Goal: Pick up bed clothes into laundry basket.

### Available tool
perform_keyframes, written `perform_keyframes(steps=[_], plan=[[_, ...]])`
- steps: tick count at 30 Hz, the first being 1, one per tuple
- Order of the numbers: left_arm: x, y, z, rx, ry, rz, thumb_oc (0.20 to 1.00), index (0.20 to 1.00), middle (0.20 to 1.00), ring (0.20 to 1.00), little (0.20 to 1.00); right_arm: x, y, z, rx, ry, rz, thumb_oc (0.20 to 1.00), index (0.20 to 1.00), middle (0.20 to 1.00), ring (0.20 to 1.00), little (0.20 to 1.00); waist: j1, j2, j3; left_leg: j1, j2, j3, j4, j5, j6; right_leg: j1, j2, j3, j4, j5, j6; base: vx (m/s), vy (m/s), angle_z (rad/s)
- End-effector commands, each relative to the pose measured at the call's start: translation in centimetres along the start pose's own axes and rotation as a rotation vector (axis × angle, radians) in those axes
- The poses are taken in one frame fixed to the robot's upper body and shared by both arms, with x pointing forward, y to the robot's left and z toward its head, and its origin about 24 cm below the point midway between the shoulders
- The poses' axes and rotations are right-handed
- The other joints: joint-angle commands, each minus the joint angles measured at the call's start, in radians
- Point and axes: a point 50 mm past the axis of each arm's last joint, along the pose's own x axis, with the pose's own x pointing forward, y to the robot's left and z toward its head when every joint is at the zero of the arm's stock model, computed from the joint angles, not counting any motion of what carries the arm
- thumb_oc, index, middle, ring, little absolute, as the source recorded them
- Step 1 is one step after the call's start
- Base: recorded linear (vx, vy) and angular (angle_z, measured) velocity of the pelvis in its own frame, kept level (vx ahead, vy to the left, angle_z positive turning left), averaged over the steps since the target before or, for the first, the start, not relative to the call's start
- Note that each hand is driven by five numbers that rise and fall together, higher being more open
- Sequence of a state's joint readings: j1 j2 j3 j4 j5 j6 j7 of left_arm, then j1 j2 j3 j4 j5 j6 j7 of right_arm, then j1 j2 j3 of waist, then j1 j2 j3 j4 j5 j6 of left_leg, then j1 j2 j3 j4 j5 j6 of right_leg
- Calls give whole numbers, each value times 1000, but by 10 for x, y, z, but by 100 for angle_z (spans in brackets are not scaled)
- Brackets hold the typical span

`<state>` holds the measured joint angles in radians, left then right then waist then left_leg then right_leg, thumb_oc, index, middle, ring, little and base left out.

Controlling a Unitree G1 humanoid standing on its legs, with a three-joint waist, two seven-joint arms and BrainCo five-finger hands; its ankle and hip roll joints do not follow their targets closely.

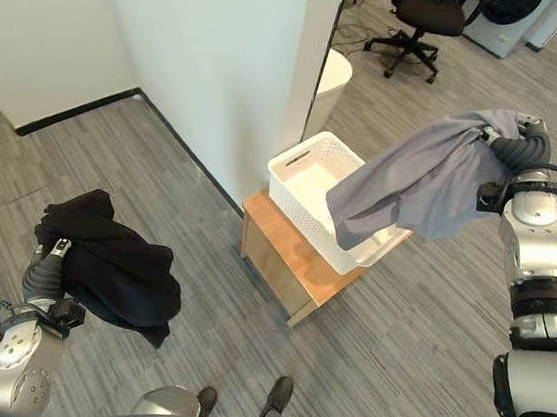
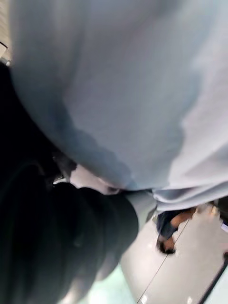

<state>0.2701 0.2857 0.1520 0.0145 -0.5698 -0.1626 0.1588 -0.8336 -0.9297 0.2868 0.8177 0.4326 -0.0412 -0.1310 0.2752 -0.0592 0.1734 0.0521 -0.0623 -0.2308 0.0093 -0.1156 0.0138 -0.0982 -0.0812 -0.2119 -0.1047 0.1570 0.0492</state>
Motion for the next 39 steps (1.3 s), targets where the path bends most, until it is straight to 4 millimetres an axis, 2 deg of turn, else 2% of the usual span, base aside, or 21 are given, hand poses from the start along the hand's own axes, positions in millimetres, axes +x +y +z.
perform_keyframes(steps=[1,5,6,7,8,11,12,14,15,18,22,25,26,29,30,31,34,35,36,38,39], plan=[[10,-10,41,3,-173,-95,200,200,200,200,200,12,-20,59,-36,-173,-88,200,200,200,200,200,9,-8,14,-114,53,-38,-73,161,-80,114,-40,-54,31,-136,81,-58,10,5],[10,-12,42,-20,-181,-89,200,200,200,200,200,17,6,60,-50,-155,-35,200,200,200,200,200,28,8,55,-161,48,-47,-71,178,-82,68,-36,-56,26,-125,78,-40,20,4],[10,-12,42,-20,-181,-88,200,200,200,200,200,18,6,60,-50,-155,-34,200,200,200,200,200,28,8,54,-163,48,-46,-70,178,-82,66,-36,-55,26,-125,77,-30,34,-2],[10,-13,43,-29,-184,-89,200,200,200,200,200,17,16,62,-153,-165,9,200,200,200,200,200,32,9,71,-175,48,-46,-71,183,-82,52,-34,-53,26,-121,76,0,0,0],[10,-13,43,-30,-184,-89,200,200,200,200,200,17,16,62,-154,-166,10,200,200,200,200,200,32,10,71,-176,48,-45,-71,183,-82,50,-34,-52,27,-121,76,-23,32,3],[11,-19,40,-40,-173,-118,200,200,200,200,200,15,46,43,-254,-107,120,200,200,200,200,200,36,12,101,-200,50,-43,-72,191,-83,27,-31,-47,26,-119,73,-10,13,-4],[11,-19,40,-40,-173,-118,200,200,200,200,200,15,46,43,-255,-108,120,200,200,200,200,200,35,13,101,-201,50,-43,-72,191,-83,26,-31,-47,26,-119,73,0,0,0],[13,-28,41,-47,-174,-153,200,200,200,200,200,15,56,19,-307,-2,120,200,200,200,200,200,38,24,118,-212,47,-43,-69,191,-80,12,-33,-44,26,-114,74,-11,19,-1],[14,-29,41,-50,-175,-153,200,200,200,200,200,15,59,12,-322,26,114,1000,1000,1000,1000,1000,38,27,120,-212,46,-41,-68,190,-79,9,-32,-41,27,-114,75,-20,33,-4],[18,-32,42,-53,-180,-153,200,200,200,200,200,14,63,-2,-329,106,123,1000,1000,1000,1000,1000,33,32,123,-208,46,-36,-68,188,-78,12,-32,-32,26,-116,75,4,35,-3],[20,-34,43,-50,-181,-156,200,200,200,200,200,16,50,-6,-361,156,77,1000,1000,1000,1000,1000,22,37,115,-195,45,-32,-70,184,-77,21,-33,-26,25,-120,77,11,27,-10],[21,-34,43,-51,-179,-156,200,200,200,200,200,19,36,-1,-384,152,47,1000,1000,1000,1000,1000,9,36,106,-182,46,-30,-74,181,-78,29,-34,-20,25,-123,77,7,15,-6],[22,-35,42,-50,-174,-161,200,200,200,200,200,22,22,5,-393,140,13,1000,1000,1000,1000,1000,1,31,96,-172,45,-31,-76,178,-79,38,-35,-20,24,-126,77,0,0,0],[23,-37,43,-45,-177,-168,200,200,200,200,200,24,13,14,-404,116,-12,1000,1000,1000,1000,1000,-5,30,90,-165,45,-31,-78,176,-80,44,-36,-20,22,-128,77,0,0,0],[24,-37,43,-41,-174,-173,200,200,200,200,200,27,2,28,-427,80,-38,1000,1000,1000,1000,1000,-11,25,81,-159,43,-28,-80,175,-80,49,-38,-23,21,-128,78,4,-3,-3],[24,-38,43,-43,-175,-173,200,200,200,200,200,27,1,28,-427,79,-38,1000,1000,1000,1000,1000,-11,26,83,-159,43,-28,-80,175,-80,49,-38,-23,21,-128,78,0,0,0],[26,-38,44,-39,-177,-173,200,200,200,200,200,30,-11,53,-414,12,-78,1000,1000,1000,1000,1000,-19,22,72,-154,44,-24,-84,173,-80,52,-40,-21,20,-125,80,10,-2,-2],[27,-36,44,-35,-177,-165,200,200,200,200,200,32,-10,80,-390,-89,-77,1000,1000,1000,1000,1000,-22,15,60,-147,46,-19,-85,171,-79,59,-39,-21,19,-126,80,31,-7,-6],[27,-36,44,-36,-178,-165,200,200,200,200,200,32,-10,80,-391,-89,-77,1000,1000,1000,1000,1000,-22,16,61,-146,46,-19,-85,171,-79,59,-39,-20,19,-126,80,34,-3,-2],[28,-34,46,-28,-184,-157,200,200,200,200,200,30,-4,100,-401,-183,-50,1000,1000,1000,1000,1000,-28,12,55,-139,47,-16,-86,168,-78,65,-38,-17,19,-128,79,0,0,0],[30,-32,51,-8,-208,-148,200,200,200,200,200,20,18,127,-352,-347,42,1000,1000,1000,1000,1000,-38,12,48,-131,50,-12,-87,165,-78,69,-39,-11,20,-129,80,19,-7,-3]])
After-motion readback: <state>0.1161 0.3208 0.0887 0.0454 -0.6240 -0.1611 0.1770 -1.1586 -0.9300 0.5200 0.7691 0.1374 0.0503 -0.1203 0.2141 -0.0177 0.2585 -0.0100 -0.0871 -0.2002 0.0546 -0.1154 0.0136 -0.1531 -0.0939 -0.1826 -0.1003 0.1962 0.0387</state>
